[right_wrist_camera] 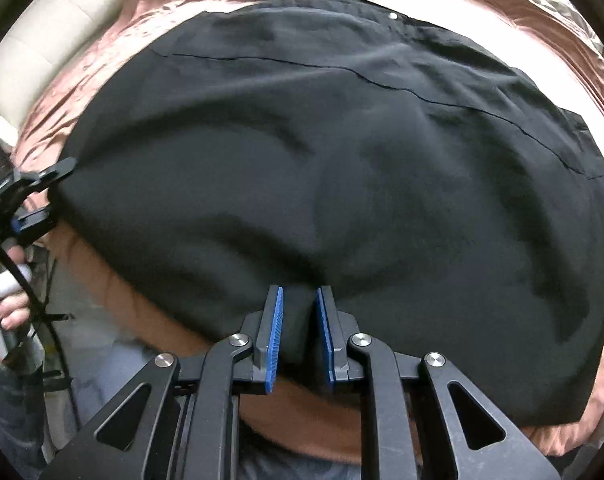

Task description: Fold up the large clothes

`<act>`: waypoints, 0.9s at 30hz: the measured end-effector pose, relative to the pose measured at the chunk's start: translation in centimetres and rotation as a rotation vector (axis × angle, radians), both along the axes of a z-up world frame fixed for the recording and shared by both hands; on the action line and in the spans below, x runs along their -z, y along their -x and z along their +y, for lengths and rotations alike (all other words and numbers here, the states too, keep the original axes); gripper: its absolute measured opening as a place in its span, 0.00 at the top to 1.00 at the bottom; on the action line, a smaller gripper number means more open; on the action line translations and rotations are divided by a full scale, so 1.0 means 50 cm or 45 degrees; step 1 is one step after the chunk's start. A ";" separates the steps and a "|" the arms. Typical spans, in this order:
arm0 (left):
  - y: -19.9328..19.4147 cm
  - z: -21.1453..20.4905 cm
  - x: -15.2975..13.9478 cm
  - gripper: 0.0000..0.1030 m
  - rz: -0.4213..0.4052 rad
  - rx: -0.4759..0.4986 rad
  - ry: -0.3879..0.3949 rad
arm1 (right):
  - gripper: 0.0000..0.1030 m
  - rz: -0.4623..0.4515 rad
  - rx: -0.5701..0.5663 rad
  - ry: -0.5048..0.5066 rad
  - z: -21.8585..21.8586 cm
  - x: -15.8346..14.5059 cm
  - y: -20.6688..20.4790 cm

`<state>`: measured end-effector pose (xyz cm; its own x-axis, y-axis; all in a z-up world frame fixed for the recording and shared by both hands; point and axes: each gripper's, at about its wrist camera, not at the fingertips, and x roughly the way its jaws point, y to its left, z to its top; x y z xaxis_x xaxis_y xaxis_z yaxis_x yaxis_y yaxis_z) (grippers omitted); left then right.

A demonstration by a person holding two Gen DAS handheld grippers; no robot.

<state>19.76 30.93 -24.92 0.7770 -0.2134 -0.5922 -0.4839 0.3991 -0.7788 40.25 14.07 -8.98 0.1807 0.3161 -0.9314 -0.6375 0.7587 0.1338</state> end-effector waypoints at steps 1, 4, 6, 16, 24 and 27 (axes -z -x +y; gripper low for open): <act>0.001 -0.001 0.000 0.50 -0.002 -0.006 0.004 | 0.86 0.000 0.006 0.007 0.015 0.014 -0.018; 0.005 -0.001 0.004 0.50 -0.005 -0.030 0.022 | 0.88 -0.027 0.044 0.004 0.029 0.017 -0.046; 0.007 -0.001 0.007 0.50 -0.007 -0.051 0.039 | 0.88 -0.049 0.077 -0.006 0.042 0.022 -0.076; -0.005 -0.015 -0.011 0.83 -0.032 -0.079 0.085 | 0.88 -0.047 0.189 -0.074 0.081 0.053 -0.191; -0.027 -0.045 -0.145 0.86 -0.223 0.033 0.006 | 0.88 0.011 0.152 -0.257 0.019 -0.008 -0.153; -0.056 -0.071 -0.200 0.87 -0.288 0.086 -0.042 | 0.88 0.034 0.091 -0.273 0.004 -0.013 -0.120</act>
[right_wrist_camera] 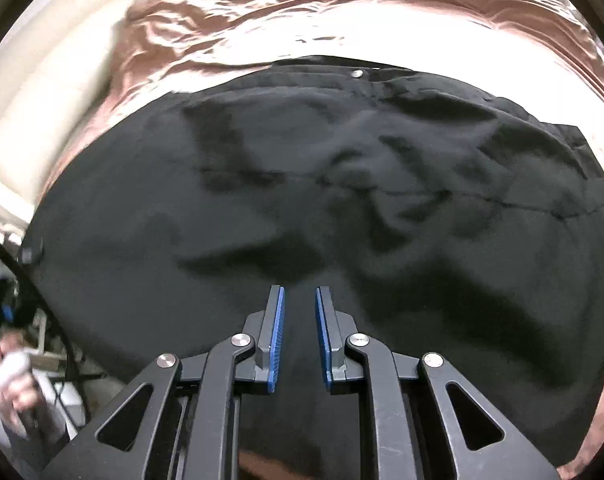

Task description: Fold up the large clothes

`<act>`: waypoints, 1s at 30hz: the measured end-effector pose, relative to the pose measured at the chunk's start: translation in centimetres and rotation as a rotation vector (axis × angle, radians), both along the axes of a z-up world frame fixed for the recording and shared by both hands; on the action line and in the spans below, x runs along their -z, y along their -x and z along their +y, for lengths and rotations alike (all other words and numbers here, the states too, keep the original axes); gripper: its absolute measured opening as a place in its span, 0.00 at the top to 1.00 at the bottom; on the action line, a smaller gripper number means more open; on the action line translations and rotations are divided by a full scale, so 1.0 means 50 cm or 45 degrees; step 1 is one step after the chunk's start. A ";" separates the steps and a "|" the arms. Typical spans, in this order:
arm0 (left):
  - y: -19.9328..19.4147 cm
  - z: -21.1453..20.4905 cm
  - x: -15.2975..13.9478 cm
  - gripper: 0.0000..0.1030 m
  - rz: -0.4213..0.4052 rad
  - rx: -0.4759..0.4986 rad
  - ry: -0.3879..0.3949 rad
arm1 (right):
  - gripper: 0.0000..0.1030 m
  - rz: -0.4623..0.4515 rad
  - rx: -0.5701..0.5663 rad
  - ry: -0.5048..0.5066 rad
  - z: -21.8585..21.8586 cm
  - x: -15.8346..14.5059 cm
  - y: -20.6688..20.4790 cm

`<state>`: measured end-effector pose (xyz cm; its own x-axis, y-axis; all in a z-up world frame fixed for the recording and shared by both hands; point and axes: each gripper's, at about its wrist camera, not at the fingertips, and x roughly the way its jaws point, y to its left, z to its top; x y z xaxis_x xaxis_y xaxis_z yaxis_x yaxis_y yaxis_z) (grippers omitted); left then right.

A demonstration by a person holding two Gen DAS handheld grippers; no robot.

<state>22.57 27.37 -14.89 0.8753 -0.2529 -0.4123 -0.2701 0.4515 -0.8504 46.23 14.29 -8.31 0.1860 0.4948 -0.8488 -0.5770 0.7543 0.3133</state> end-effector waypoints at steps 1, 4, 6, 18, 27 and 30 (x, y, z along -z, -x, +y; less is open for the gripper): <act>-0.008 -0.006 -0.011 0.87 -0.016 0.011 -0.006 | 0.88 0.014 -0.022 -0.005 -0.004 0.005 0.011; -0.035 -0.028 -0.048 0.87 -0.070 0.051 -0.018 | 0.88 0.048 -0.075 0.002 -0.012 0.026 0.037; -0.050 -0.043 -0.070 0.87 -0.102 0.072 -0.024 | 0.88 0.059 -0.097 0.028 -0.012 0.052 0.046; -0.161 -0.158 -0.162 0.89 -0.197 0.285 -0.111 | 0.88 0.140 -0.057 -0.001 0.011 0.151 0.002; -0.258 -0.278 -0.226 0.89 -0.241 0.478 -0.190 | 0.87 0.046 0.175 -0.264 -0.170 0.106 0.013; -0.297 -0.330 -0.229 0.89 -0.226 0.549 -0.214 | 0.87 0.020 0.286 -0.311 -0.245 0.104 0.025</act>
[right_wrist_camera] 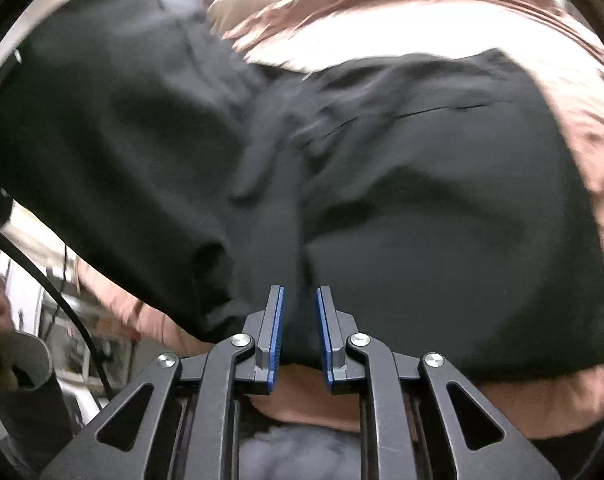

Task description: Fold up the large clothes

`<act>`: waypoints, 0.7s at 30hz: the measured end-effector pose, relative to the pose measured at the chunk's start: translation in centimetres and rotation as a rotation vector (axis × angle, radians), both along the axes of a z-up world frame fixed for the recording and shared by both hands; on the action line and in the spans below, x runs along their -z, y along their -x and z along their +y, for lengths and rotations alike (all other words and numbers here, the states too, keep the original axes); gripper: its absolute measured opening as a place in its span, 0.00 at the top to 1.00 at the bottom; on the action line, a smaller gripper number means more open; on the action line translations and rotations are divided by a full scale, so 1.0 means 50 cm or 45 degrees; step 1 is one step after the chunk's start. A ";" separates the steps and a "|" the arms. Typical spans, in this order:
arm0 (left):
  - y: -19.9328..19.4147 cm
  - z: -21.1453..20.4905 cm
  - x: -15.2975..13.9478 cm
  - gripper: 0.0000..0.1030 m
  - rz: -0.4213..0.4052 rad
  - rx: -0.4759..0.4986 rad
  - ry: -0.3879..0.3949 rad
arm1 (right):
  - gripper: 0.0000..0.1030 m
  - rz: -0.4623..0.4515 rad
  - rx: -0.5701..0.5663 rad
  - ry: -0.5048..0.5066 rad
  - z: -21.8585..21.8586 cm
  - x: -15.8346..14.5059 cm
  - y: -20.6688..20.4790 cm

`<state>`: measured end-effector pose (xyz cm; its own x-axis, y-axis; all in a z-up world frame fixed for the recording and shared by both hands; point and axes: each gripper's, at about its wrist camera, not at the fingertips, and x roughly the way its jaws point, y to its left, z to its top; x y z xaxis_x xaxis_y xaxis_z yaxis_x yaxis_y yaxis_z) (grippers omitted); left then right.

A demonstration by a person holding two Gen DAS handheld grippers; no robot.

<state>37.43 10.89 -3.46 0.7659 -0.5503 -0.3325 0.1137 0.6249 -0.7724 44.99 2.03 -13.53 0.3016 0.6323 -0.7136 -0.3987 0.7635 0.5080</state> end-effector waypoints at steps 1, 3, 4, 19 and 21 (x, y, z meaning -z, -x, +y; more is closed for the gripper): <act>-0.007 -0.011 0.002 0.89 0.006 0.018 -0.007 | 0.87 -0.007 0.033 -0.017 -0.031 -0.002 0.004; -0.039 -0.050 0.011 0.89 0.029 0.066 -0.030 | 0.84 -0.004 0.076 -0.078 -0.084 0.002 0.008; -0.052 -0.062 0.015 0.89 0.038 0.082 -0.037 | 0.68 0.003 0.094 -0.106 -0.107 0.006 0.009; -0.225 -0.336 0.161 0.89 0.293 0.376 -0.207 | 0.14 0.041 0.413 -0.280 -0.388 0.083 0.103; -0.232 -0.366 0.173 0.89 0.315 0.422 -0.221 | 0.14 0.059 0.445 -0.303 -0.417 0.088 0.112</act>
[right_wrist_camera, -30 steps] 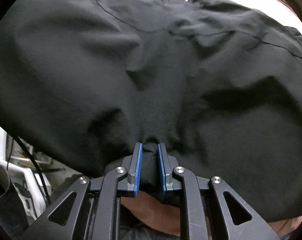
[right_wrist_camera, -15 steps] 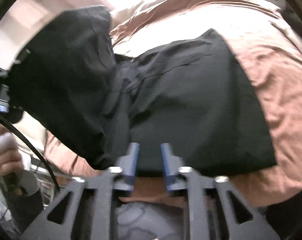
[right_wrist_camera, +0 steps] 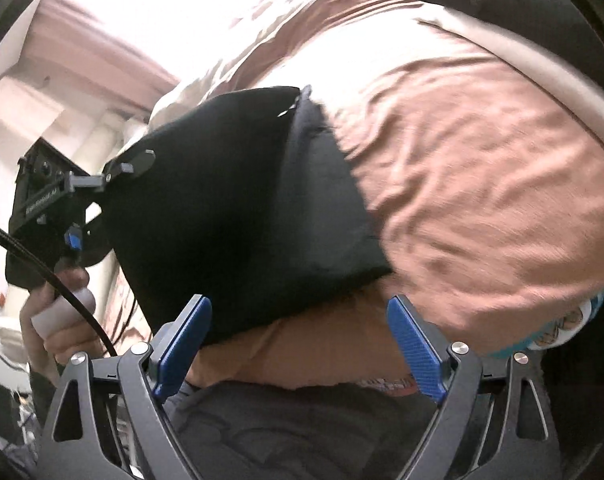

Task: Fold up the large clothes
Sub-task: 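Open both tools to release the jacket, then regrasp it with the right tool, then close the left tool on the folded jacket edge while the right tool pinches it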

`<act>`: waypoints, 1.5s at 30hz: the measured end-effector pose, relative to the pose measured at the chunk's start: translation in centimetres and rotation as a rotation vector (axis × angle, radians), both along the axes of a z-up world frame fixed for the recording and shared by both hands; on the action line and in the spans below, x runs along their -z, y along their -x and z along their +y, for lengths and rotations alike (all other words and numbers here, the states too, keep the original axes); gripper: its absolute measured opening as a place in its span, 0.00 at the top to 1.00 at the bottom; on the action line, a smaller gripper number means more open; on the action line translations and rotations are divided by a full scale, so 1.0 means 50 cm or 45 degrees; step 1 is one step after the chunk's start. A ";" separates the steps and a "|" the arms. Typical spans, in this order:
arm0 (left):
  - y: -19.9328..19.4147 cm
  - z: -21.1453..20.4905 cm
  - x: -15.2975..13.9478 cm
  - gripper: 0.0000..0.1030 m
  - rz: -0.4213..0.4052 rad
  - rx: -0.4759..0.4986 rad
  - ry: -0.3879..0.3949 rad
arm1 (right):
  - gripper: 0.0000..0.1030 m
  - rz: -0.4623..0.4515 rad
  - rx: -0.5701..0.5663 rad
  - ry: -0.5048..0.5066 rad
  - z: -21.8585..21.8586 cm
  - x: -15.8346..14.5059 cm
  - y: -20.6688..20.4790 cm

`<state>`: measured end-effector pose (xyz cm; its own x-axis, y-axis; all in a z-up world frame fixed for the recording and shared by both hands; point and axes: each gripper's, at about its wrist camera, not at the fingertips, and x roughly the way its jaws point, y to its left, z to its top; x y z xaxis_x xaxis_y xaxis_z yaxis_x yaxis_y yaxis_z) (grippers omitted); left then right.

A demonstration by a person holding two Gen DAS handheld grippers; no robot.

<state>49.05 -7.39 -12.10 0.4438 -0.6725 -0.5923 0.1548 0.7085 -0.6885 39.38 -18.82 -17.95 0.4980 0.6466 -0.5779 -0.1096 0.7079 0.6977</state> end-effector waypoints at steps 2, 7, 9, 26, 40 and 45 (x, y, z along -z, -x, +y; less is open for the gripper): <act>-0.013 -0.023 0.015 0.88 0.042 0.053 -0.028 | 0.14 0.009 0.034 -0.008 -0.025 0.002 0.007; -0.020 -0.051 0.050 0.54 0.134 0.105 0.040 | 0.14 -0.005 0.067 -0.049 -0.057 -0.020 0.025; -0.014 -0.041 0.039 0.36 0.122 0.123 0.113 | 0.14 -0.019 0.049 -0.059 -0.051 -0.028 0.023; 0.111 0.256 0.029 0.30 0.106 -0.285 -0.203 | 0.44 -0.008 -0.036 -0.073 0.070 -0.017 -0.082; 0.169 0.216 0.149 0.64 0.251 -0.187 -0.321 | 0.90 0.020 0.069 -0.028 0.038 0.046 -0.060; 0.166 0.200 0.150 0.65 0.268 -0.184 -0.355 | 0.86 0.072 0.056 -0.095 0.023 0.063 -0.061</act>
